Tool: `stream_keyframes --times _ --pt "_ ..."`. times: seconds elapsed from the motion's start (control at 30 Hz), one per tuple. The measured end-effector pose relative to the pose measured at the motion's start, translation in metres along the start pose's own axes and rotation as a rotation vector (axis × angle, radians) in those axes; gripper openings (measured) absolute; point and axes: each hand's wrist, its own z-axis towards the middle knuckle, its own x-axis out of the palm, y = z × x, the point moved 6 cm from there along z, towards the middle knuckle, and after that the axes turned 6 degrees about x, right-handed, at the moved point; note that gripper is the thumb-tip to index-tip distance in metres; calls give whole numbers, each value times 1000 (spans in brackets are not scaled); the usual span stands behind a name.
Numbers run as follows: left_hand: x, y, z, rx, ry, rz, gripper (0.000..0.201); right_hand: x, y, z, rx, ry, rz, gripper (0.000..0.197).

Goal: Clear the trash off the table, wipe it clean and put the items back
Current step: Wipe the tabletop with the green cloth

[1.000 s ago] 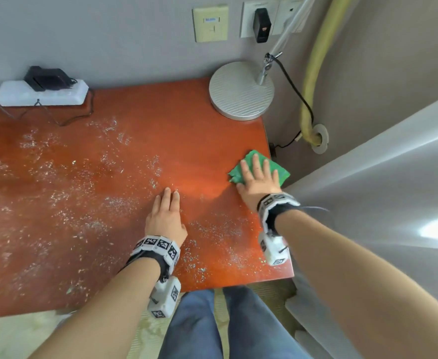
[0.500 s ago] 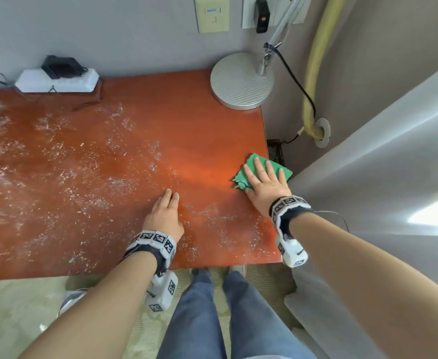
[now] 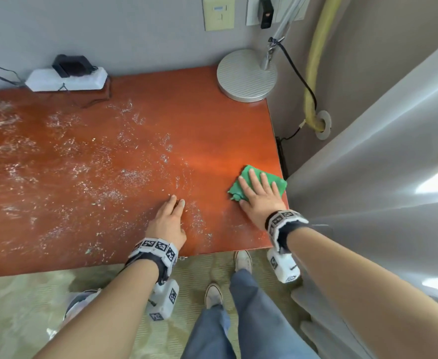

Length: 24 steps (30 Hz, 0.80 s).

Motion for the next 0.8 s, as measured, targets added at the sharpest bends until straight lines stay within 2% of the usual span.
stream_keyframes --times 0.1,0.2,0.33,0.4,0.5,0.67,0.73,0.8 --pt "1 7 -3 35 18 21 78 -10 -37 0 147 0 17 66" --pt "0 11 -2 71 30 21 78 0 -6 -2 162 -17 24 70" --pt "7 14 -7 76 19 -7 79 42 99 -29 -100 34 -74 70" --pt "12 17 -11 93 0 3 79 60 126 -42 -189 66 -120 69" --pt "19 23 -18 122 0 14 81 60 102 -45 -181 28 -141 67" --pt "22 24 -25 132 12 37 84 39 -12 -54 211 -96 83 66" --pt "22 22 -25 133 11 39 85 43 -25 -60 303 -97 109 68" --pt "23 22 -24 125 5 36 86 49 -9 -61 310 -113 112 71"
